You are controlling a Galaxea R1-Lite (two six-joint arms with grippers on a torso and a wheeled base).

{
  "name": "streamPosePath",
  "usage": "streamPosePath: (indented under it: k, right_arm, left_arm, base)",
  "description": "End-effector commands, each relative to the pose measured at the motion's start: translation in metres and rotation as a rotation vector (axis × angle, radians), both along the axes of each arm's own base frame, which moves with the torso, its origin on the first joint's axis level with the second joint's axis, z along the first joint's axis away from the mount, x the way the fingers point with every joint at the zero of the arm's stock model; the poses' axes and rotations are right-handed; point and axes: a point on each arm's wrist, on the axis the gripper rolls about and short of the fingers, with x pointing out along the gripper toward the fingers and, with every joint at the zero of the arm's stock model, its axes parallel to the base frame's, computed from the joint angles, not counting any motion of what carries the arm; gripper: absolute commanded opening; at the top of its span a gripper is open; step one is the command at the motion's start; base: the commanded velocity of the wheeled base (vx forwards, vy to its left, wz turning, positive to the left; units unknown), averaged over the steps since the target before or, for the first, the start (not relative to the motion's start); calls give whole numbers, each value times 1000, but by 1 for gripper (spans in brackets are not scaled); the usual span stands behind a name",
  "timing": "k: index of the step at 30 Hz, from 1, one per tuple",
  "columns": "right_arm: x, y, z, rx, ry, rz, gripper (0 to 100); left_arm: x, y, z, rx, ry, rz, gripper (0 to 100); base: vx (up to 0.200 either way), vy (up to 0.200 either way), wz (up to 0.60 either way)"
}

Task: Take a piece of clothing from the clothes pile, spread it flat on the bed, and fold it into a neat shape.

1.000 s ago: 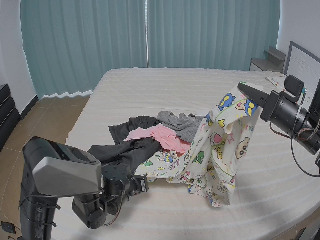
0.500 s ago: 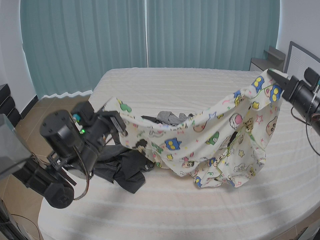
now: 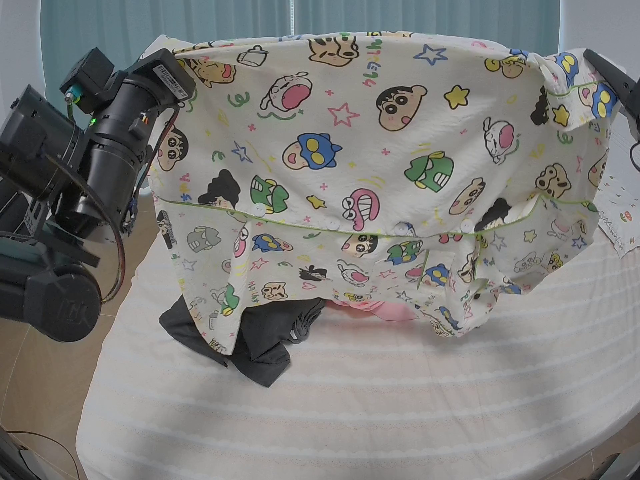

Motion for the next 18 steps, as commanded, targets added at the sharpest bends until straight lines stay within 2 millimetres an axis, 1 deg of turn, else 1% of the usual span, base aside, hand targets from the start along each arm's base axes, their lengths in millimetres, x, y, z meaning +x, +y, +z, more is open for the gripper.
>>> streamPosePath:
  k: [1,2,4,5,8,10,12,15,18]
  right_arm:
    - [1,2,-72,-68,241,12,0]
    - [4,3,-81,-75,276,16,0]
    - [7,4,-90,-81,313,17,0]
    - [9,5,-96,-81,333,21,0]
    - [12,10,-105,-75,342,42,0]
    - [13,11,-109,-68,347,45,0]
    - [14,15,-116,-66,348,66,0]
    - [18,18,-125,-73,362,71,0]
    - [20,18,-128,-71,361,70,0]
  left_arm:
    - [-15,9,-64,40,223,-42,0]
    - [-18,10,-72,9,253,-68,0]
    - [-20,10,-80,-34,285,-99,0]
    - [-20,9,-89,-59,316,-118,0]
    - [-18,8,-103,-97,367,-142,0]
    - [-18,8,-106,-108,380,-148,0]
    - [-21,3,-110,-136,396,-182,0]
    - [-27,-4,-115,-155,419,-228,0]
    - [-27,-8,-120,-147,435,-234,0]
  base:
    - [0,0,0]
    - [0,0,0]
    - [0,0,0]
    - [0,0,0]
    - [0,0,0]
    - [0,0,0]
    - [0,0,0]
    - [-200,0,0]
    - [-200,0,0]
